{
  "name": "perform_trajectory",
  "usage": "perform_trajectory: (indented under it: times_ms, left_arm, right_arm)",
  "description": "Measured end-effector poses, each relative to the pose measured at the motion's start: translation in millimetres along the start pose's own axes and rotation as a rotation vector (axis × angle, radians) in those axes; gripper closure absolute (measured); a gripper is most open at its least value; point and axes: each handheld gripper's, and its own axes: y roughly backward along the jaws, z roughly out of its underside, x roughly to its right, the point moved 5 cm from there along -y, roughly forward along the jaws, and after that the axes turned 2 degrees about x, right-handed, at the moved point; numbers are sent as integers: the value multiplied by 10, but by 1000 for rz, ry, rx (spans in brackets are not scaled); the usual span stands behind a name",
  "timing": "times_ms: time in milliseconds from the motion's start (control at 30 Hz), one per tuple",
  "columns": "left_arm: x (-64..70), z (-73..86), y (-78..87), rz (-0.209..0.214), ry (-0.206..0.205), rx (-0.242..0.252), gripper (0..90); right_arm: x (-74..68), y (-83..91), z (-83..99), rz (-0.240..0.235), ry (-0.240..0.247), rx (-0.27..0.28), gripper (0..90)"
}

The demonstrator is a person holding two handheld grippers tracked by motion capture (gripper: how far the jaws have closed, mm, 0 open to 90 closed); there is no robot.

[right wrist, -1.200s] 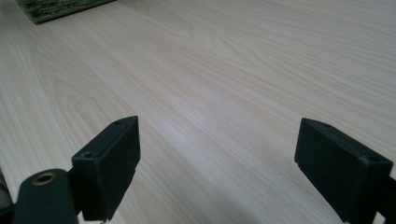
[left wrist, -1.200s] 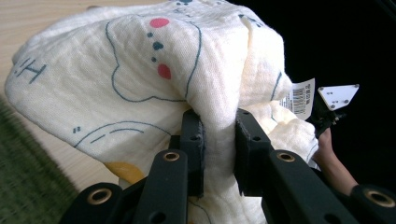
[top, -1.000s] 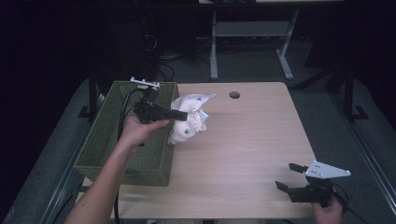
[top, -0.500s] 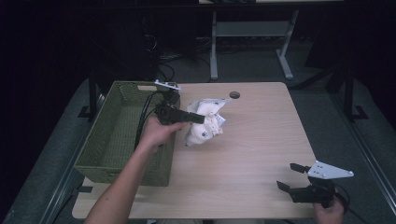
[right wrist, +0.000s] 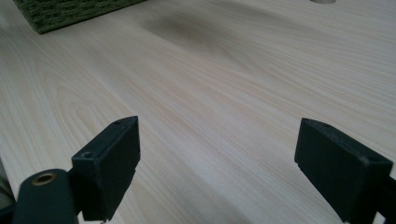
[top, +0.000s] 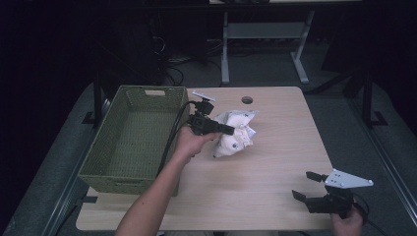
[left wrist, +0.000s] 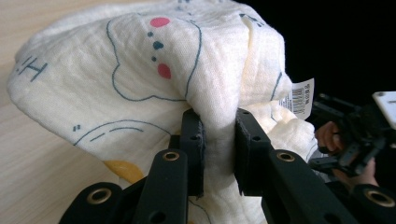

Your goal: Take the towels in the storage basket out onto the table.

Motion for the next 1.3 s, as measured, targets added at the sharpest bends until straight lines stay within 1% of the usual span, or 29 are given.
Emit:
perform_trajectory:
  times_ms: [33,100,133,200,233,267,333,400,433,500,533,567,600,633,700,767,833,900,933,967,1000,1100,1133,1200,1300]
  left_arm:
    - [-9,7,-38,-7,-7,-6,759]
    - [-17,20,-121,-11,11,-5,759]
    - [-24,30,-176,-23,20,-6,759]
    - [-49,52,-243,-37,15,-22,759]
    - [-64,62,-274,-34,10,-31,759]
    - [-64,71,-307,-35,22,-31,759]
    - [-80,83,-356,-45,20,-37,759]
    - [-91,93,-409,-55,29,-37,758]
    - [-107,100,-425,-59,27,-42,757]
    - [-134,105,-466,-65,45,-35,757]
    - [-142,110,-489,-70,62,-29,757]
    - [-155,121,-506,-77,62,-33,756]
    - [-173,136,-521,-88,53,-49,756]
    - [-177,146,-544,-95,61,-48,756]
    - [-196,160,-569,-102,60,-54,756]
    - [-210,172,-599,-118,64,-55,755]
    - [-221,187,-636,-130,58,-73,752]
    - [-227,206,-691,-133,50,-97,718]
    - [-232,215,-720,-140,56,-95,651]
    - [-242,226,-739,-158,47,-101,592]
    - [-245,233,-763,-165,52,-101,578]
    - [-246,240,-800,-161,54,-88,584]
    - [-239,242,-815,-157,61,-83,590]
    - [-228,251,-833,-156,51,-90,601]
    - [-224,253,-838,-152,55,-81,609]
  right_arm:
    - [0,1,0,0,-2,2,140]
    - [4,5,0,0,-4,2,140]
    - [5,8,0,0,-5,3,140]
    - [11,12,0,0,-4,5,140]
    - [13,13,0,2,-4,7,140]
    - [14,15,-1,3,-4,7,140]
    - [15,14,-1,2,-4,7,140]
    - [14,13,-1,2,-4,7,140]
    - [13,12,-1,1,-4,7,140]
    - [14,12,-1,1,-3,7,140]
    - [14,12,-2,0,-3,8,140]
    - [16,13,-2,0,-3,9,140]
    - [16,15,-3,0,-4,10,140]
    - [14,16,-3,-1,-5,10,140]
    - [15,17,-3,-1,-5,10,140]
    - [16,14,-4,-1,-3,10,140]
    - [16,15,-4,-1,-3,11,140]
    - [16,18,-5,-1,-4,11,140]
    - [16,20,-5,-1,-2,10,140]
    - [15,23,-5,-1,-3,10,140]
    - [16,25,-5,0,-2,11,140]
    - [17,28,-5,-1,-3,11,140]
    - [17,27,-4,0,-3,11,140]
    - [16,27,-3,1,-4,12,140]
    - [15,33,-3,1,-5,13,140]
